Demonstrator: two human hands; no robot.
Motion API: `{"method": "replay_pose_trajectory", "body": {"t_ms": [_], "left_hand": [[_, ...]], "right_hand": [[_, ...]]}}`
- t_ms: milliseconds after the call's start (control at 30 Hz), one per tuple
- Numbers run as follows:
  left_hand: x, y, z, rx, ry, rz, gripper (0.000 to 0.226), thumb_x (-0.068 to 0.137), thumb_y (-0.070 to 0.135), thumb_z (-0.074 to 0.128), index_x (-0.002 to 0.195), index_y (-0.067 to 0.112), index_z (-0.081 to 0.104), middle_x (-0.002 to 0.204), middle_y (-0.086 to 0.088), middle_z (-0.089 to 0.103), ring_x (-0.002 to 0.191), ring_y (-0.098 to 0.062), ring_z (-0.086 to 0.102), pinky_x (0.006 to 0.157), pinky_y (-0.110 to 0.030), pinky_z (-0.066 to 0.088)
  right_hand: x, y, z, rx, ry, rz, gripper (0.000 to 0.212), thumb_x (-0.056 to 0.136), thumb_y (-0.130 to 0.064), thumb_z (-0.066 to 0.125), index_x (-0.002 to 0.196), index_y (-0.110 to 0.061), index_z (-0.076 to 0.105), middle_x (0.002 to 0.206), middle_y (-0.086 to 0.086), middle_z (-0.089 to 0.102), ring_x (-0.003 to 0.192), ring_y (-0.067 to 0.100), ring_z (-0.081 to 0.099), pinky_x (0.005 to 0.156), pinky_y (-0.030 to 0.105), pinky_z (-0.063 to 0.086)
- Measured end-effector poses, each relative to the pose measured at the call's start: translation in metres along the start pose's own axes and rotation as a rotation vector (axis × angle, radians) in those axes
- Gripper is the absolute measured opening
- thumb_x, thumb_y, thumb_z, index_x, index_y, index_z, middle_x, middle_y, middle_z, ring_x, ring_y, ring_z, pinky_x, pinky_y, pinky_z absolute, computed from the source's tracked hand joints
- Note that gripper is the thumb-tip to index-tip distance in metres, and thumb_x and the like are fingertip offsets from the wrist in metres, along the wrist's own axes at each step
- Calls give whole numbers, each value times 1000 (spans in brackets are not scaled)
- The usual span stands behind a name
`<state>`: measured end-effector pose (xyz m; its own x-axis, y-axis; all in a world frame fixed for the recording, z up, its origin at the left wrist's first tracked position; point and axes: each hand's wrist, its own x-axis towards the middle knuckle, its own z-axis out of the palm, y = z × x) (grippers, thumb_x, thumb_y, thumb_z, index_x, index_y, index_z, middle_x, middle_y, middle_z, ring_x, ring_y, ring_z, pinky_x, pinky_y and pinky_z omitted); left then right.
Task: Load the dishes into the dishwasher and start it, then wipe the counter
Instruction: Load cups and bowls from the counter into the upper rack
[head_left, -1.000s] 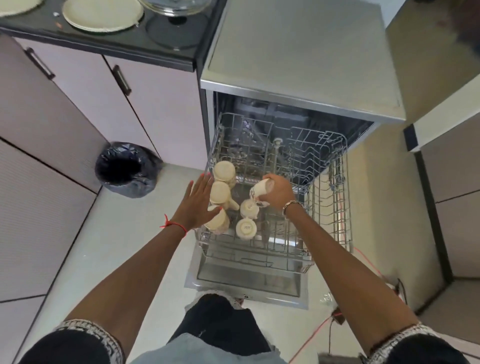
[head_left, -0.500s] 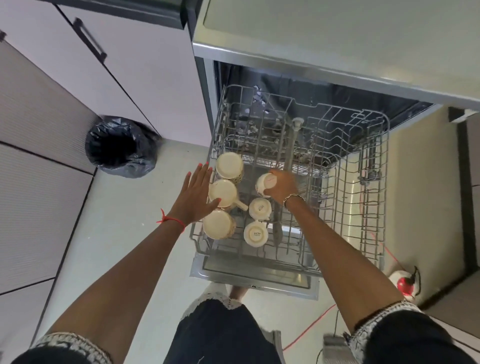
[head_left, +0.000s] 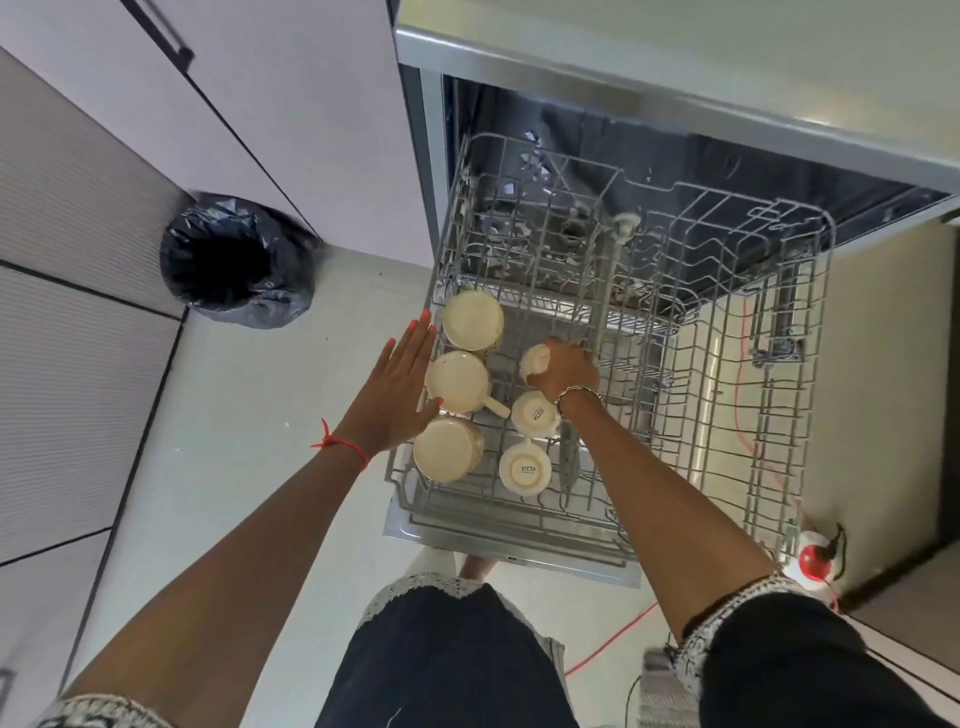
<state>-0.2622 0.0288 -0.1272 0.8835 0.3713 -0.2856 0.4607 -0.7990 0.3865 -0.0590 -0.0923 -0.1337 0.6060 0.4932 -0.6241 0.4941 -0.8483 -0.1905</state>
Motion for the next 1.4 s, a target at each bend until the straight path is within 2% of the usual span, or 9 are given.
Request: {"method": "replay_pose_trajectory", "body": {"t_ms": [167,500,633,733,933,1100,1200,1300,1400], "left_hand": [[1,-4,3,-11,-8,-3,83,90,41,46,149,6,1,154,-2,-15,141,-13,-18,115,-35,-4],[-1,-2,2,-5,0,-9,82,90,42,45,149,7,0,154,-3,-15,142,-15,-15,115,-37,-3],[-8,-2,-1,-5,29,-17,83,86,54,27,149,10,-4,154,0,-17,141,-12,-17,115,-34,-7],[-18,0,-8,-13,52,-26,85,85,56,25,150,9,-3,154,-1,-16,141,-12,-16,114,-34,-8],[-49,4,-35,6,102,-101,78,94,40,44,149,5,0,157,-9,-7,142,-16,-16,114,-35,-10],[-80,-3,-72,14,211,-140,76,93,31,52,148,1,8,157,-12,2,143,-20,-10,116,-38,-5],[-92,-23,-95,42,235,-156,75,93,32,53,148,1,11,157,-11,5,145,-24,-5,117,-40,-3],[-103,-57,-117,77,277,-155,75,93,35,52,148,4,12,158,-9,3,145,-22,-7,115,-36,-9],[-112,-95,-143,72,342,-182,73,92,34,54,148,5,17,157,-8,6,145,-21,-4,113,-34,-11]], "right_hand": [[4,-1,6,3,-13,42,66,80,-30,70,135,-13,38,131,19,49,124,36,43,91,42,44],[3,5,9,129,-73,45,84,75,-24,75,144,-17,27,138,22,37,128,39,37,101,47,41],[-5,7,8,142,-77,44,87,74,-24,76,144,-16,24,141,22,32,130,39,35,101,47,40],[-15,5,2,137,-19,36,87,76,-26,73,144,-12,20,142,22,30,130,38,35,100,46,40],[-53,-29,-28,102,184,-146,68,86,-34,59,140,-7,29,134,18,46,121,35,46,96,44,43],[-90,-89,-54,101,236,-369,49,87,-21,56,130,-4,42,130,16,50,119,32,48,95,39,42],[-109,-129,-60,80,247,-497,40,89,-18,53,125,-1,49,126,17,52,118,31,48,97,37,39],[-119,-174,-60,-81,284,-633,31,90,-19,49,114,0,54,115,16,53,110,30,48,93,37,40],[-121,-219,-60,-180,299,-669,30,92,-20,45,114,-2,54,117,13,51,110,27,48,91,36,42]]}}
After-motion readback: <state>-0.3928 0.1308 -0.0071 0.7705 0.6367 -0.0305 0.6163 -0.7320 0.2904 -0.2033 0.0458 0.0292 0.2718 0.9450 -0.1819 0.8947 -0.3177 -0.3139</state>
